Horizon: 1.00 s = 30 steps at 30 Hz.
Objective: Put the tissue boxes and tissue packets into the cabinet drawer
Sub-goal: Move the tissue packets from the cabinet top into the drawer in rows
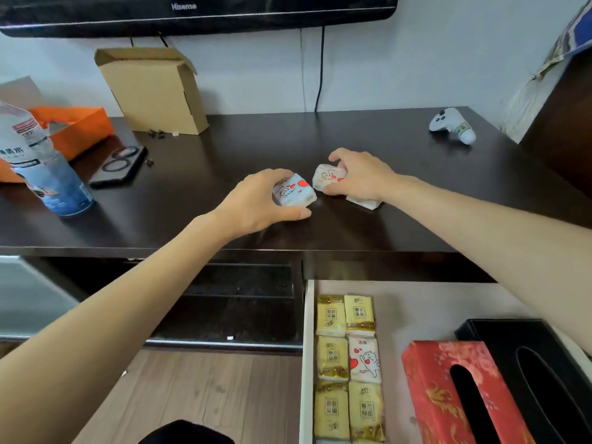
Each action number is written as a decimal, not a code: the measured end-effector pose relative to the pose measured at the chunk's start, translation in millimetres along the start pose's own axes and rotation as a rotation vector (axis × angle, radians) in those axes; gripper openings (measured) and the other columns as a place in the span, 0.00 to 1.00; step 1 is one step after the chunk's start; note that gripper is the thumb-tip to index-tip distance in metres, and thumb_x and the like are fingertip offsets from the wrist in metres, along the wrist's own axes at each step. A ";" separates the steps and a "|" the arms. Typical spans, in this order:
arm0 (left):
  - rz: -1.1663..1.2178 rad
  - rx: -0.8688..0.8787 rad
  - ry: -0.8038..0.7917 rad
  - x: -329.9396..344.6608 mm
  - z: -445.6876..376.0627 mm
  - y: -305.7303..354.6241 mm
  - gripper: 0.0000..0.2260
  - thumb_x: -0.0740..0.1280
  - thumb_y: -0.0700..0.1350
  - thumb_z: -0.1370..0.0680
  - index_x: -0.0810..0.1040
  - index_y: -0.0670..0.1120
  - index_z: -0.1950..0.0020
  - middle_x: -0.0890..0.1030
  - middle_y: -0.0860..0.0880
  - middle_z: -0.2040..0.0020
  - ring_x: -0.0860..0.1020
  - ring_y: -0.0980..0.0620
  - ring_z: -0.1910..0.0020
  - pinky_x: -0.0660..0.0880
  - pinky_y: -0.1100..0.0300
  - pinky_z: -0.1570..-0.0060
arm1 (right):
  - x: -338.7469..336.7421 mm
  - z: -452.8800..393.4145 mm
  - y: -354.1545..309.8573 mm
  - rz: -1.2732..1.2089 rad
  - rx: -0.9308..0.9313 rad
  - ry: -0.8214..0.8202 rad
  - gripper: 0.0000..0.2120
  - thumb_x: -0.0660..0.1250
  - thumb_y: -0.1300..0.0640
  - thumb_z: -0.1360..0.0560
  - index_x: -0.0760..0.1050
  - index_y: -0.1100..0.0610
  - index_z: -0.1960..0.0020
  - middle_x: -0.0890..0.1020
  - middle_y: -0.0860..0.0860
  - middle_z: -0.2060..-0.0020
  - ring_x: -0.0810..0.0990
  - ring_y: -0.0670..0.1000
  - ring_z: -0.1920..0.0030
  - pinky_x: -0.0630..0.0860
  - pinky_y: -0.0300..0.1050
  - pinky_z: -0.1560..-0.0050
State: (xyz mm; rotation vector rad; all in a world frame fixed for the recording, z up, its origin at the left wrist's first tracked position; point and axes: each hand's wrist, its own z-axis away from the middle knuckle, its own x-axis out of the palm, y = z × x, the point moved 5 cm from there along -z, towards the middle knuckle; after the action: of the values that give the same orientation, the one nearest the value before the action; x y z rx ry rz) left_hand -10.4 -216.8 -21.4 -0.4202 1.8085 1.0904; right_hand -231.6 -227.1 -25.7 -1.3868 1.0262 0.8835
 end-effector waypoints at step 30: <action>-0.396 0.381 -0.235 202.4 163.5 47.4 0.26 0.68 0.63 0.28 0.68 0.50 0.38 0.78 0.50 0.42 0.76 0.49 0.42 0.67 0.54 0.35 | 107.6 279.0 50.5 0.015 -0.050 -0.079 0.16 0.68 0.33 0.28 0.75 0.44 0.49 0.76 0.38 0.52 0.72 0.43 0.49 0.65 0.37 0.59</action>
State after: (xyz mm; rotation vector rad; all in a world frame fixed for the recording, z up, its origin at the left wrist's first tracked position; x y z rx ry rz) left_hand -52.2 -22.5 -195.8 -0.3799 1.5890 0.4856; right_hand -228.6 42.2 -165.2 -1.3763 0.9608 0.9731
